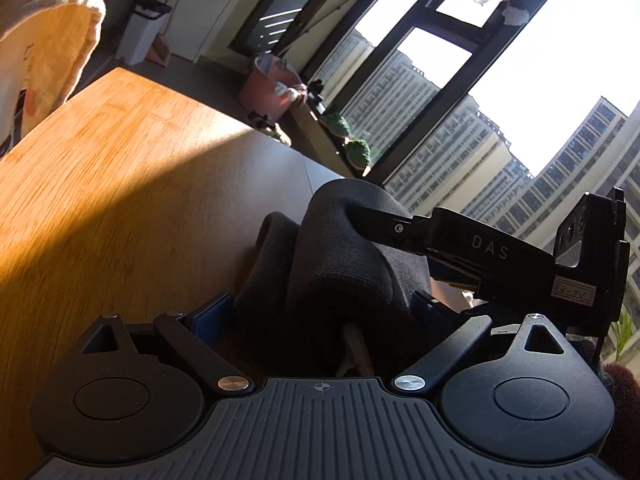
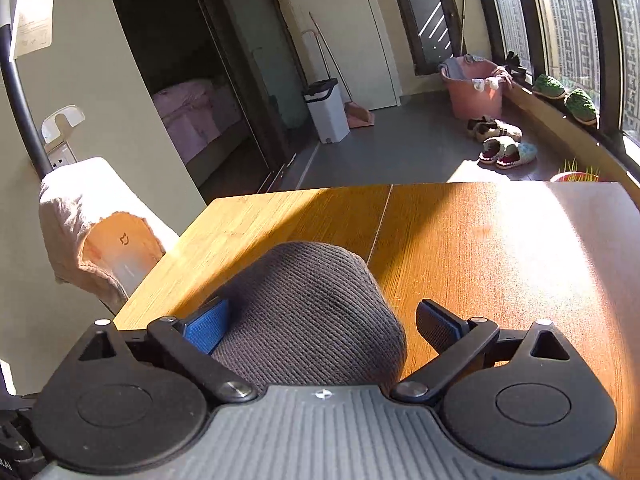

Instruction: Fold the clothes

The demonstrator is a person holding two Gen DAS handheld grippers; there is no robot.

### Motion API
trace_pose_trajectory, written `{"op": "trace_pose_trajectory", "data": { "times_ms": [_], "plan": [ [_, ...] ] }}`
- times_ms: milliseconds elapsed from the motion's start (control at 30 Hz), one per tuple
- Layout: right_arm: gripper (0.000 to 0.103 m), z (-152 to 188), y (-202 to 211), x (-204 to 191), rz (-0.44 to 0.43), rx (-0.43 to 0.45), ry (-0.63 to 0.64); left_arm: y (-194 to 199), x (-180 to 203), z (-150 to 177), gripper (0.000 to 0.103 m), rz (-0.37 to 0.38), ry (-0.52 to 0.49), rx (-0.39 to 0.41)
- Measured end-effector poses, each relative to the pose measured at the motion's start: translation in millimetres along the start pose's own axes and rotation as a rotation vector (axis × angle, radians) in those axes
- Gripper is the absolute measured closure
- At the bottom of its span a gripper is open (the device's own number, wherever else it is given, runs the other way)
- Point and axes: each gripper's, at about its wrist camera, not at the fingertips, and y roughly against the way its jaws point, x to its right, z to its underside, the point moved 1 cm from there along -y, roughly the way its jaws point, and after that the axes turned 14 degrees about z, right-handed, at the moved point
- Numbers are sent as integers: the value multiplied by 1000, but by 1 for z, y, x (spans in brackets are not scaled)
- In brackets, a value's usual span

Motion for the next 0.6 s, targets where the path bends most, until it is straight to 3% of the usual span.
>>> {"op": "trace_pose_trajectory", "data": {
  "times_ms": [133,300,500,600],
  "plan": [
    [5,0,1,2,-11,-7,-2,25,11,-10,6,-14,-83,51],
    [4,5,12,-4,11,38,-2,16,14,-20,8,-146,-198,24],
    [4,26,62,-2,19,157,45,13,-10,-16,5,-133,-118,5],
    [4,48,76,-4,-66,103,82,16,-15,-13,4,-127,-93,12]
  ]
}}
